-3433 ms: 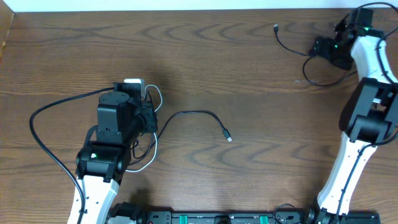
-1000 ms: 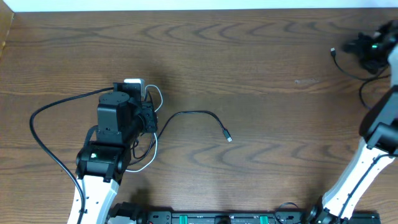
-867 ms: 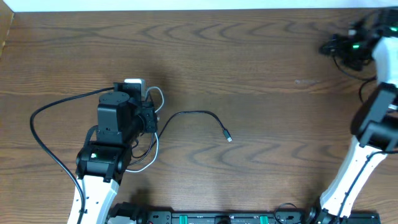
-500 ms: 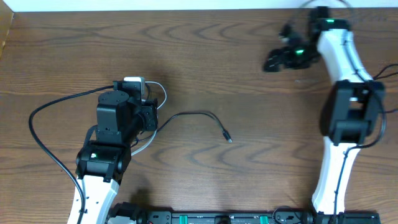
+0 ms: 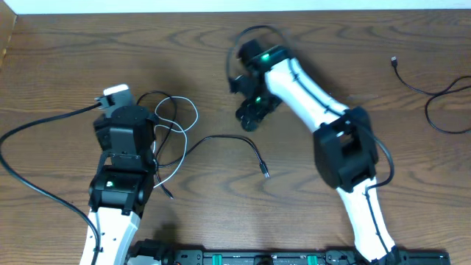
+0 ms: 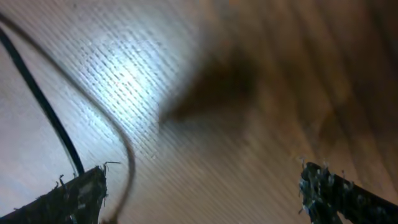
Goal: Untangle cables
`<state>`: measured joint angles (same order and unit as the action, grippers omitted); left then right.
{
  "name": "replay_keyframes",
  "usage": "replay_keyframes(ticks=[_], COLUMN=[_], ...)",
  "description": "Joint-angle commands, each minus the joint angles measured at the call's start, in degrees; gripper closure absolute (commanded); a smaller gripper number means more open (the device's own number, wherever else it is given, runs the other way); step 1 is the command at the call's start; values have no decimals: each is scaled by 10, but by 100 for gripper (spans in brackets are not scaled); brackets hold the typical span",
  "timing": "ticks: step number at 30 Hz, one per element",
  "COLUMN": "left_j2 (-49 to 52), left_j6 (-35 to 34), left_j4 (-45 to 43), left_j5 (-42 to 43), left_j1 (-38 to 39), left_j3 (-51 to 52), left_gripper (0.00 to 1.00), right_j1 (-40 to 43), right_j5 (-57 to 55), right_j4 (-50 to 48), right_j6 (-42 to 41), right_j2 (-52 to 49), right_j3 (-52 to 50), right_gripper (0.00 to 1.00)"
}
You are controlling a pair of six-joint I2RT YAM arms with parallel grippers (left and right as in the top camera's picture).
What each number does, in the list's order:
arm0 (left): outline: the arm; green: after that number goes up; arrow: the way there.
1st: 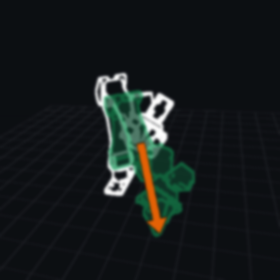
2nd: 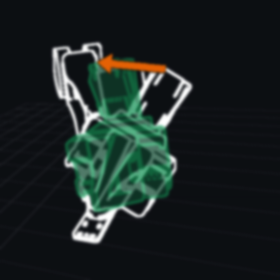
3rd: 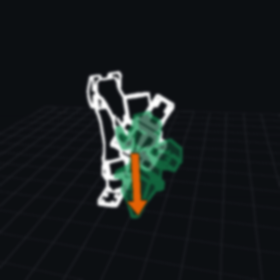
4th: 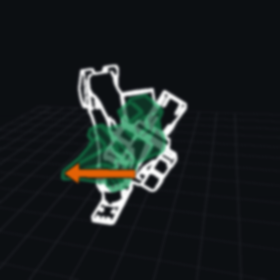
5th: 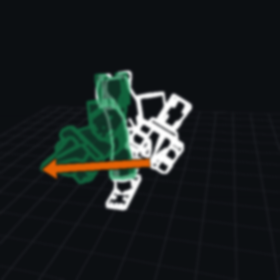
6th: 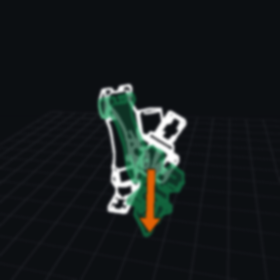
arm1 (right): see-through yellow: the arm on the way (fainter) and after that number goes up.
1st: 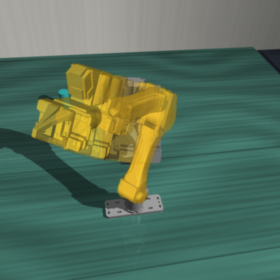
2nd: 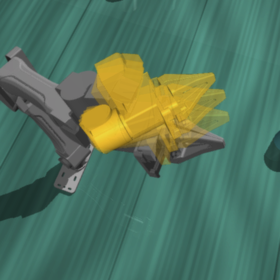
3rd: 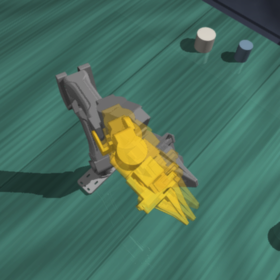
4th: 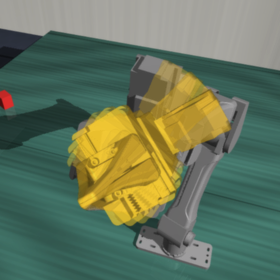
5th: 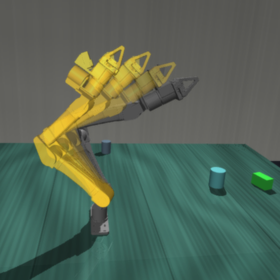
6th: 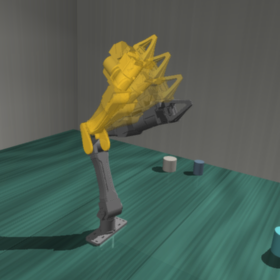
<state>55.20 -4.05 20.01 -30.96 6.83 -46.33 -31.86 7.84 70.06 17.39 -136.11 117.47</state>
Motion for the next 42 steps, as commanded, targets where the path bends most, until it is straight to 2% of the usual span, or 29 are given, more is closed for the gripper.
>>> replay_keyframes(ticks=[1,3,9,16,22,25,28,33,37,42], left_j2=[2,2,2,2,14,25,33,40,42,48], left_j6=[-25,-42,-50,-79,-141,-160,-162,-162,-162,-162], left_j4=[-2,-5,-4,-1,23,35,37,37,38,40], left_j5=[-86,-73,54,55,55,55,55,54,49,49], left_j1=[-53,-91,-207,-291,-350,-363,-363,-363,-364,-364], left_j3=[-8,-8,-8,-8,-8,-8,-8,-8,-8,-8], left_gripper=[45,45,48,54,55,55,55,55,55,56], right_j1=[-39,-58,-114,-163,-193,-194,-193,-192,-191,-200], right_j5=[-90,-90,-87,-88,-88,-87,-87,-56,-16,-5], right_j4=[-6,-23,-92,-167,-222,-236,-258,-272,-276,-276], right_j6=[7,7,20,41,41,41,41,41,34,15], right_j2=[18,20,40,45,45,45,32,11,-8,-38], right_j3=[-1,-1,-1,-1,-1,-2,-2,-2,-2,-2], right_gripper=[4,4,1,1,1,2,10,11,17,19])
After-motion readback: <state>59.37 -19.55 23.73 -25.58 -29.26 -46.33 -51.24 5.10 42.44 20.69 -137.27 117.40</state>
